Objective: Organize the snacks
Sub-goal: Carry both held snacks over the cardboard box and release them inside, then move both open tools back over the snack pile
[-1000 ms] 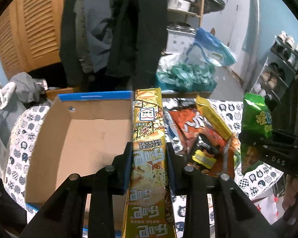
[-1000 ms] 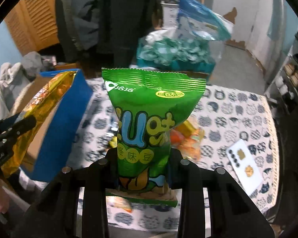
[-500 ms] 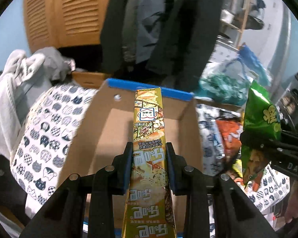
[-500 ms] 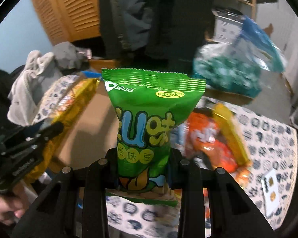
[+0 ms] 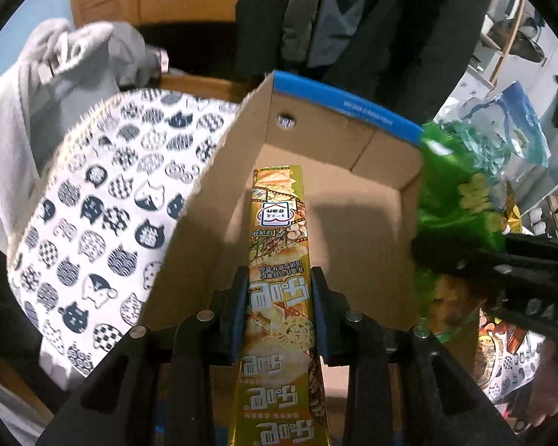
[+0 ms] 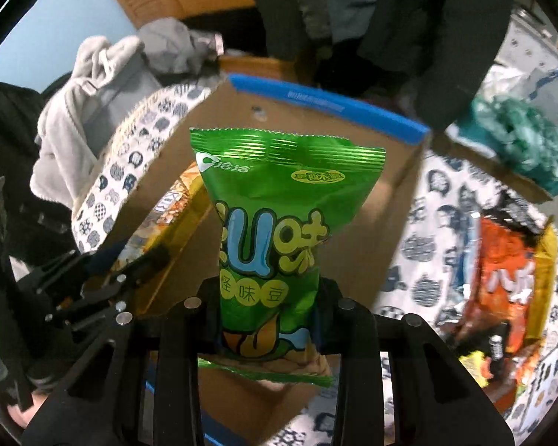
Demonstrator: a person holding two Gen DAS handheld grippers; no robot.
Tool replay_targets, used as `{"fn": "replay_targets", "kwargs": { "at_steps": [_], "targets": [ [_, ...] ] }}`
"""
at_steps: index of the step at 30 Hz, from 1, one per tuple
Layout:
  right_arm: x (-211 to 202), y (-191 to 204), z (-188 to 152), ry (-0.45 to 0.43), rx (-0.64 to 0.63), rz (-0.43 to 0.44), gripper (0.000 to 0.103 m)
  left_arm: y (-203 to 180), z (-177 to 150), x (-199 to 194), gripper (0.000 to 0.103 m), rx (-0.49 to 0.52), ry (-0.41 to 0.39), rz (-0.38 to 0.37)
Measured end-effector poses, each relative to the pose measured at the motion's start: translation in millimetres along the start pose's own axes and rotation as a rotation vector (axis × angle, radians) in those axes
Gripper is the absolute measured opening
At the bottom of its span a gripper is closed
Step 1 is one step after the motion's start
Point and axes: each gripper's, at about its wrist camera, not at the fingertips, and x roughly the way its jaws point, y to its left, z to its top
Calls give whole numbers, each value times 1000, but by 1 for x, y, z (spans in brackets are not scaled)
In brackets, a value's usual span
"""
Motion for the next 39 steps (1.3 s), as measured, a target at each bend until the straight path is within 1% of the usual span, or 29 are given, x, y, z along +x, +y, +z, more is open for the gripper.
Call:
{"fn": "replay_targets", "kwargs": {
  "at_steps": [5, 8, 14, 17, 20, 23, 27, 29, 31, 32, 33, 34, 35, 36, 39],
  "targets": [
    [37, 2, 4, 95, 7, 22, 32, 1, -2, 14, 31, -3, 39, 6],
    [56, 1, -1, 152, 0, 9, 32, 3, -4, 23, 31, -1, 73, 14],
    [68, 2, -6, 181, -25, -16, 32, 3, -6, 29, 32, 1, 90, 22],
    [69, 7, -8, 186, -38, -21, 32, 2, -8, 38, 33, 3, 123, 27],
    [70, 7, -10, 189, -42, -27, 32, 5, -11, 46, 34, -20, 161, 17],
    [67, 4, -10, 180, -35, -22, 34, 8, -13, 46, 34, -47, 175, 7],
    [59, -3, -8, 154, -8, 11, 44, 6, -11, 36, 39, -49, 160, 7],
    [50, -4, -7, 134, -3, 24, 44, 4, -11, 29, 47, -43, 147, -5],
    [37, -5, -7, 100, 7, 38, 49, 0, -11, 22, 53, -34, 132, -1],
    [29, -5, -8, 80, 13, 51, 51, -4, -10, 17, 60, -23, 113, 12],
    [19, -6, -9, 62, 18, 53, 56, -7, -10, 13, 63, -17, 101, 21],
    [14, -7, -10, 47, 22, 43, 67, -10, -9, 9, 67, -8, 83, 31],
    [5, -9, -11, 27, 26, 27, 71, -14, -8, 2, 68, 3, 61, 34],
    [-7, -13, -13, -4, 32, 16, 72, -18, -7, -2, 68, 11, 50, 35],
    [-29, -26, -16, -43, 59, 12, 72, -32, -4, -13, 74, 36, 19, 25]
  ]
}}
